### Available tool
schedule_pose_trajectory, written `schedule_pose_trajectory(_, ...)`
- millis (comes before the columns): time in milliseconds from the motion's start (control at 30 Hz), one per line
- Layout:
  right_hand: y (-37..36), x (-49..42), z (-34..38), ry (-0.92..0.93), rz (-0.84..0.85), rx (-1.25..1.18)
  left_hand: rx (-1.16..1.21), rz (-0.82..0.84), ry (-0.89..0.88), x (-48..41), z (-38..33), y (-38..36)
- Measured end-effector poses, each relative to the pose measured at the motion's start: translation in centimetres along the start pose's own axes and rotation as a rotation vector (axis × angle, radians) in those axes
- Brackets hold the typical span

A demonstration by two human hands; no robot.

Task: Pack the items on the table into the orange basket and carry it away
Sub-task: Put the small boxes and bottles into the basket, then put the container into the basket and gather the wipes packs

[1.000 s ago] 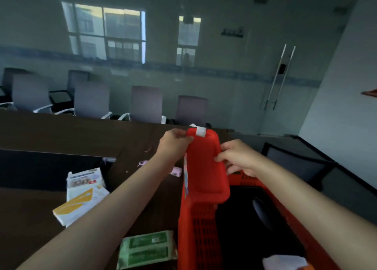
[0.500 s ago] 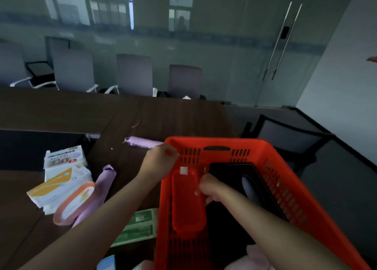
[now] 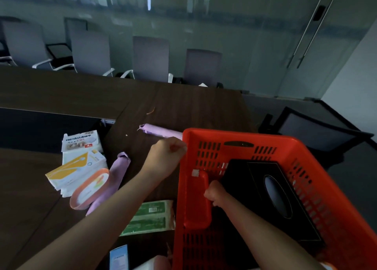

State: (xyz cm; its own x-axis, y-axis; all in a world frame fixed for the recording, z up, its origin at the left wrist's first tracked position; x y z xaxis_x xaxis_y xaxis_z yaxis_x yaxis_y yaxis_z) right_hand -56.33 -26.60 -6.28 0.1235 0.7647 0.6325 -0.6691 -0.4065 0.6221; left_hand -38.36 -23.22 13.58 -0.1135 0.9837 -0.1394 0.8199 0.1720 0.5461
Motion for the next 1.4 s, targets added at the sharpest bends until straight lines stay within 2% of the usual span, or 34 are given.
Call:
schedule_pose_trajectory(100, 1.3, 0.9, 1.0, 0.058, -0.064, 0.064, -0.006, 0.007, -0.024, 0.1, -0.1, 1.0)
schedule_pose_trajectory(167, 3.8, 2.4, 3.0, 0.123, -0.213, 0.040, 0.009, 0.002, -0.009, 0.4, 0.2, 2.5)
schedule_pose_trajectory(233, 6.7, 4.7, 5.6, 0.221, -0.362, -0.130, 0.050, -0.006, 0.026, 0.8, 0.9, 4.1)
schedule_pose_trajectory(333, 9.9, 9.0, 9.7, 0.392, -0.482, -0.448, 0.063, -0.033, 0.047, 1.7, 2.5, 6.9)
schedule_pose_trajectory(400, 10.2, 12.6, 13.0, 0.560, -0.514, -0.537, 0.074, -0.069, 0.062, 2.7, 3.9, 9.3)
schedule_pose_trajectory(467, 9.6, 15.8, 15.7, 0.731, -0.524, -0.504, 0.113, -0.097, 0.098, 3.1, 5.3, 10.5)
schedule_pose_trajectory(500, 8.4, 17.7, 17.3, 0.813, -0.496, -0.445, 0.130, -0.108, 0.132, 3.8, 6.4, 11.1)
schedule_pose_trajectory(567, 3.5, 20.6, 19.7, 0.899, -0.333, -0.206, 0.151, -0.105, 0.179, 5.5, 8.5, 11.8)
schedule_pose_trajectory(633, -3.7, 21.8, 20.0, 0.895, -0.143, 0.278, 0.150, -0.058, 0.207, 7.1, 10.8, 11.6)
schedule_pose_trajectory(733, -11.6, 21.0, 15.4, 0.744, -0.051, 1.049, 0.092, 0.082, 0.257, 10.0, 14.3, 9.0)
schedule_pose_trajectory(767, -12.8, 20.4, 13.8, 0.691, -0.043, 1.235, -0.032, 0.150, 0.253, 10.8, 15.3, 7.8)
schedule_pose_trajectory(833, -13.9, 19.4, 11.2, 0.583, -0.039, 1.442, -0.180, 0.288, 0.247, 13.2, 17.2, 5.0)
schedule_pose_trajectory(967, -12.7, 19.3, 10.2, 0.512, -0.072, 1.449, -0.212, 0.603, 0.157, 18.7, 19.6, -1.9)
schedule_pose_trajectory(1067, -11.2, 19.4, 9.9, 0.454, -0.097, 1.393, -0.317, 0.737, 0.062, 21.2, 21.2, -6.1)
schedule_pose_trajectory(1200, -10.5, 19.3, 9.7, 0.408, -0.120, 1.314, -0.383, 0.776, -0.039, 22.3, 22.1, -8.6)
schedule_pose_trajectory(1400, -10.0, 18.9, 9.9, 0.407, -0.175, 1.231, -0.435, 0.725, -0.177, 22.2, 22.1, -9.8)
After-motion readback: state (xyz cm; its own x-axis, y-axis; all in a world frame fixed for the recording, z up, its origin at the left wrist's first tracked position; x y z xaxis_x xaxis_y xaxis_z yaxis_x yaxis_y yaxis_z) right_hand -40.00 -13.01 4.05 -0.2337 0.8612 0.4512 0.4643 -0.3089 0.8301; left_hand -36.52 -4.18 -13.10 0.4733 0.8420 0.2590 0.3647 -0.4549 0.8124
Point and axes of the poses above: each hand's wrist, its own x-axis away from the middle knuckle, its own y-axis out of the back of the hand, z = x × y, the point moved 10 cm from there along -x, towards the middle knuckle, and after that the axes turned 6 degrees about -y, right-handed, at the moved point
